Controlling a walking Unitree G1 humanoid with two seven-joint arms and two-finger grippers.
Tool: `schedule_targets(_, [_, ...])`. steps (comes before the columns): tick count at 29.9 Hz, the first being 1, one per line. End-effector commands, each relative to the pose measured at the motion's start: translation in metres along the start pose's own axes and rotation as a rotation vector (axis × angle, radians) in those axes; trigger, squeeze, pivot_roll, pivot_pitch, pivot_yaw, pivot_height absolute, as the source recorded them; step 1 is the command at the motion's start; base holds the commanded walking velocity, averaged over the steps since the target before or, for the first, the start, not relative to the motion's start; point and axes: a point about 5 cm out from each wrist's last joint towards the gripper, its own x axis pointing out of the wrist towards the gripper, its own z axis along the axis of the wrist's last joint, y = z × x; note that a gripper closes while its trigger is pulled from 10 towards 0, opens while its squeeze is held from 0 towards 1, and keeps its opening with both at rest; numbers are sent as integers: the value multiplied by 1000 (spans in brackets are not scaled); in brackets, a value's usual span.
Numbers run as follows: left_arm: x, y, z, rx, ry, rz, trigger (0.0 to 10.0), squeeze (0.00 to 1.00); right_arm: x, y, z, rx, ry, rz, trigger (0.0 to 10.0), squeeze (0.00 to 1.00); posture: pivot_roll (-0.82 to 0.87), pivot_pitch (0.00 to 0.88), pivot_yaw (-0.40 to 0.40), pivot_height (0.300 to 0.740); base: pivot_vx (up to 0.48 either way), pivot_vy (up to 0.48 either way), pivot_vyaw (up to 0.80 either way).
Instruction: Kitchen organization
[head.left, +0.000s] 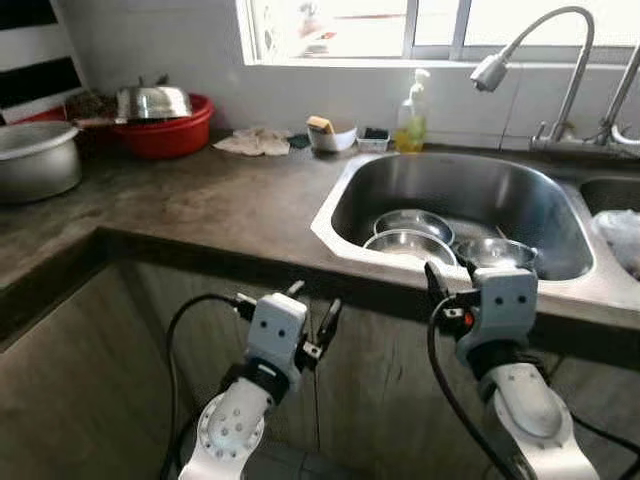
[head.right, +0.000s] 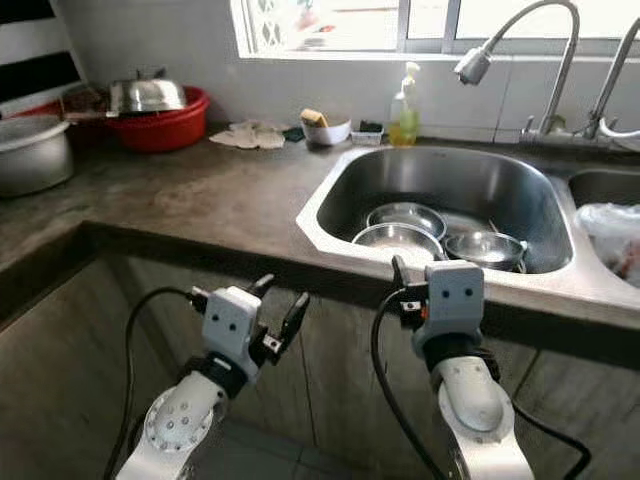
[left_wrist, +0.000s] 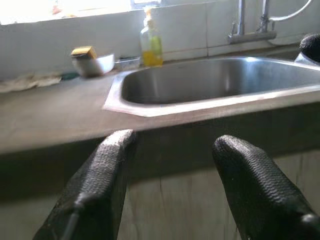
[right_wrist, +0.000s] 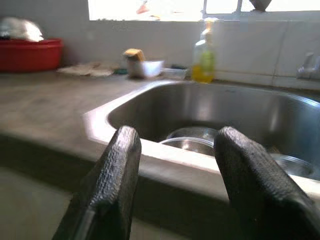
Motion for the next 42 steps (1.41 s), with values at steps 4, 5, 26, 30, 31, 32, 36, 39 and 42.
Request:
schedule_targets(4, [1,0,3,-5,-10,13,10000,0,1,3,1,0,-7,26,10000,0,60,0,-19,740,-306,0,400])
schedule_targets(5, [1,0,3,-5,-10,13,10000,0,1,4,1,2,-4,27,10000,0,60,0,-18,740,-304,0,0])
schedule_targets(26, [-9,-3,-5,-37,30,16,10000,0,-16,12,-25,-9,114,96,10000,0,62,12,-18,740,-313,0,0])
schedule_targets(30, [-19,-11,-12,-64,90,-32,10000,0,-25,18,-35,-11,161,132,10000,0,66,15,-21,740,-71,0,0])
schedule_targets(31, [-22,-14,-14,-77,103,-49,10000,0,-28,19,-36,-10,169,138,10000,0,64,20,-16,740,0,0,0])
schedule_targets(32, [-23,-16,-16,-80,122,-60,10000,0,-29,19,-37,-16,173,144,10000,0,63,19,-17,740,0,0,0])
schedule_targets(36, [-33,-25,-26,-139,205,-109,10000,0,-34,23,-44,-27,202,164,10000,0,64,25,-17,740,0,0,0])
schedule_targets(39, [-34,-26,-28,-161,222,-114,10000,0,-36,24,-48,-24,222,170,10000,0,65,29,-17,740,0,0,0])
schedule_targets(42, [-36,-27,-29,-184,237,-123,10000,0,-37,25,-53,-13,240,167,10000,0,63,34,-14,740,0,0,0])
